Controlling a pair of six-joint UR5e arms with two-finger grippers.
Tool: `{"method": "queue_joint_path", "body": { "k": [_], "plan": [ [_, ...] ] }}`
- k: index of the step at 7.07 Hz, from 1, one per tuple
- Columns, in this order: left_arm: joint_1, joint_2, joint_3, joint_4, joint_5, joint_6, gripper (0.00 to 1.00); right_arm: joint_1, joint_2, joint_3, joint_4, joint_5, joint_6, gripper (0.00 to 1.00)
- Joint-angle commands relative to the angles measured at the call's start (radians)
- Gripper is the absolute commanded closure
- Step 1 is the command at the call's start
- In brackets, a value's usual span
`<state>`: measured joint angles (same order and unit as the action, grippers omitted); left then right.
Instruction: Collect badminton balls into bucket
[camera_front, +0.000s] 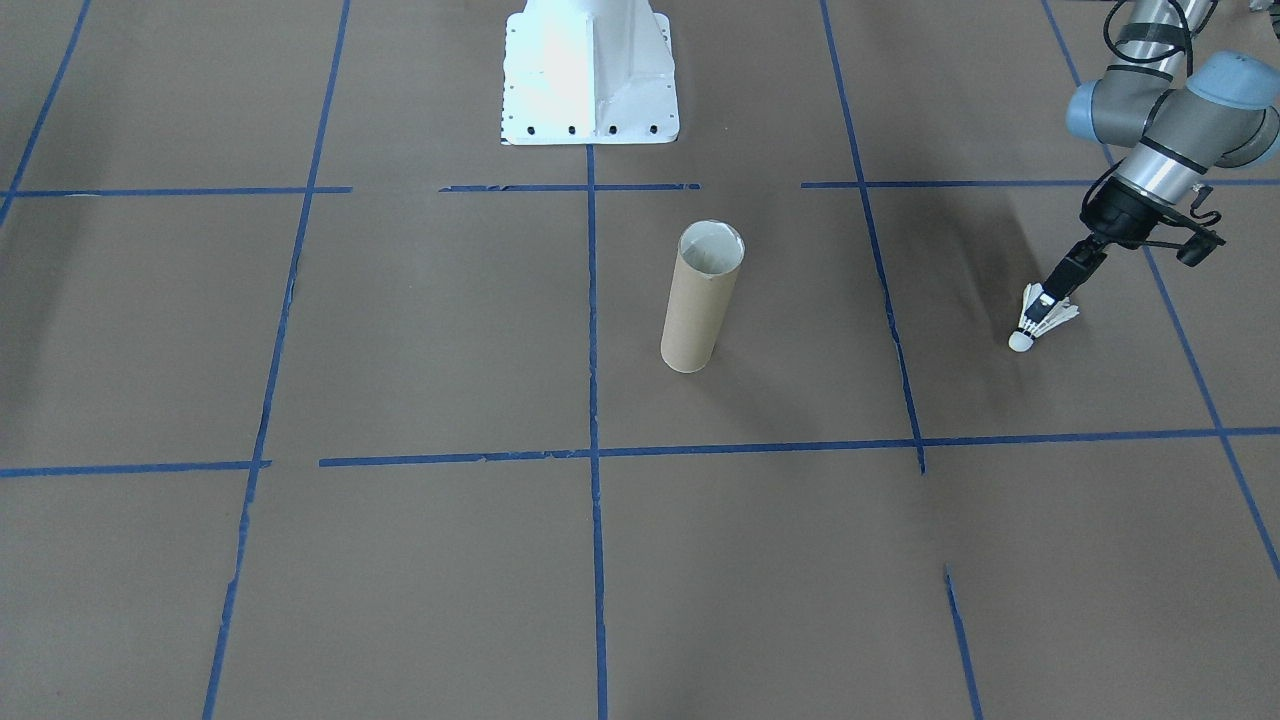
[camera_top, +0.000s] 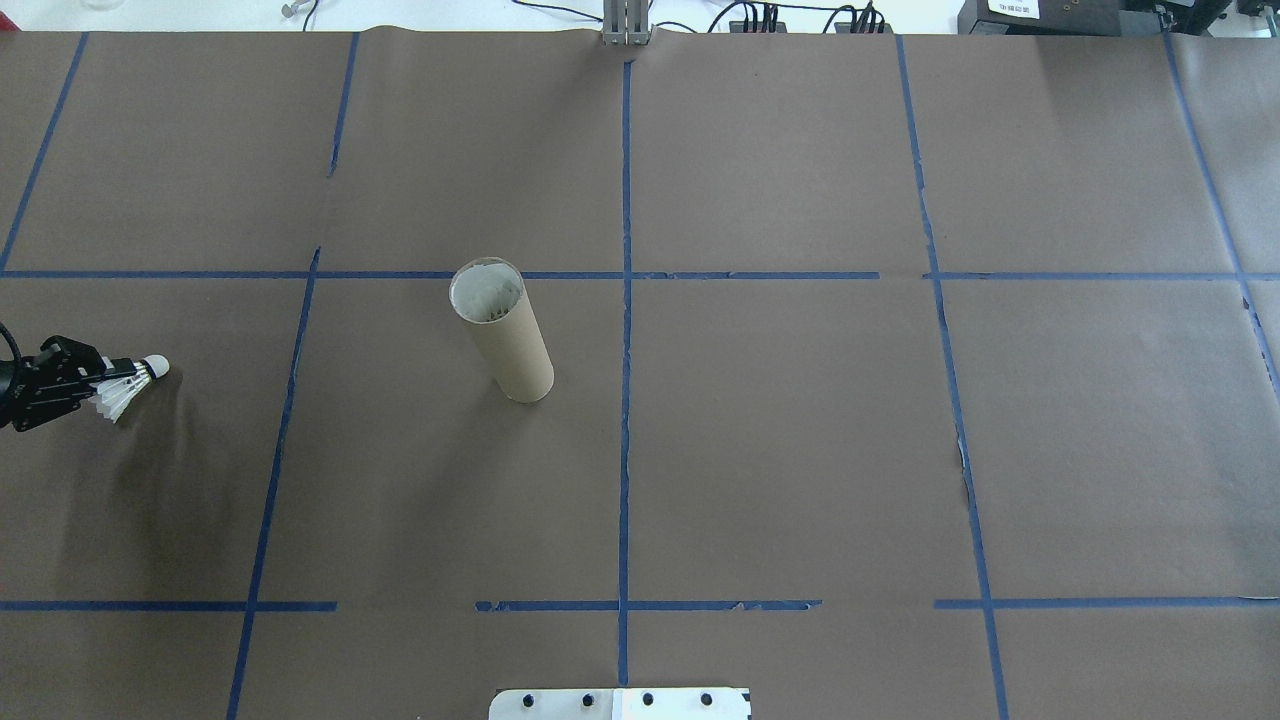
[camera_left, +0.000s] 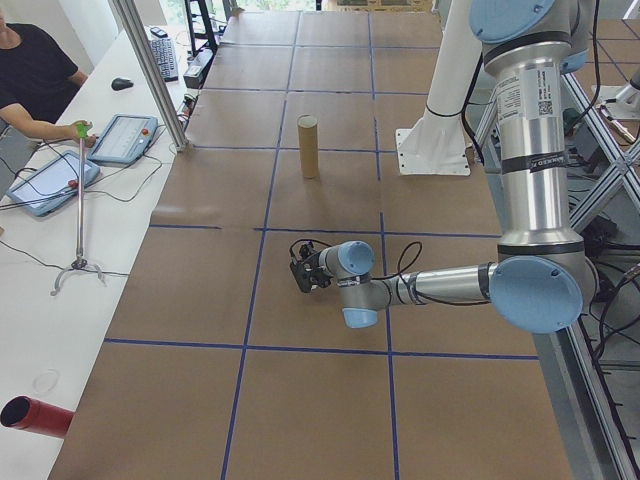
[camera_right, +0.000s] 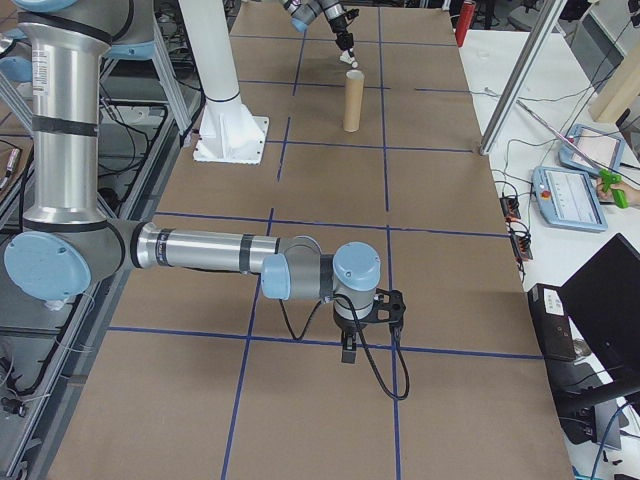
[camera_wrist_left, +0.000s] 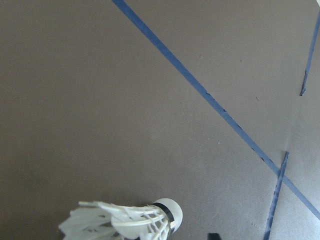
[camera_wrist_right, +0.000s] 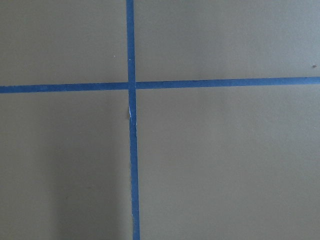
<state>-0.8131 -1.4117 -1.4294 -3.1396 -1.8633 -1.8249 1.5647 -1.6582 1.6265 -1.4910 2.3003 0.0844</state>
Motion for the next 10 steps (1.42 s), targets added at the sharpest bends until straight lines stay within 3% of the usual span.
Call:
{"method": "queue_joint_path", "body": {
  "k": [1,3,4,7,8,9,10],
  "plan": [
    [-0.001,0.0,-0.011,0.001,-0.028,0.004,1.0,0.0,0.0,0.0,0.0,0.001,0.0,0.0],
    [-0.018,0.016,-0.122,0.031,-0.269,0.003,1.0,0.0,0.0,0.001,0.0,0.001,0.0,0.0],
    [-0.088,0.013,-0.208,0.121,-0.293,0.004,1.0,0.0,0.0,0.001,0.0,-0.001,0.0,0.0],
    [-0.126,0.016,-0.395,0.345,-0.257,0.196,1.0,0.0,0.0,0.001,0.0,0.001,0.0,0.0],
    [-0.124,0.016,-0.518,0.53,-0.196,0.301,1.0,0.0,0.0,0.001,0.0,0.001,0.0,0.0],
    [-0.127,0.01,-0.61,0.675,-0.168,0.387,1.0,0.0,0.0,0.001,0.0,0.001,0.0,0.0],
    [-0.126,0.002,-0.672,0.776,-0.104,0.413,1.0,0.0,0.0,0.001,0.0,0.001,0.0,0.0]
  ]
}}
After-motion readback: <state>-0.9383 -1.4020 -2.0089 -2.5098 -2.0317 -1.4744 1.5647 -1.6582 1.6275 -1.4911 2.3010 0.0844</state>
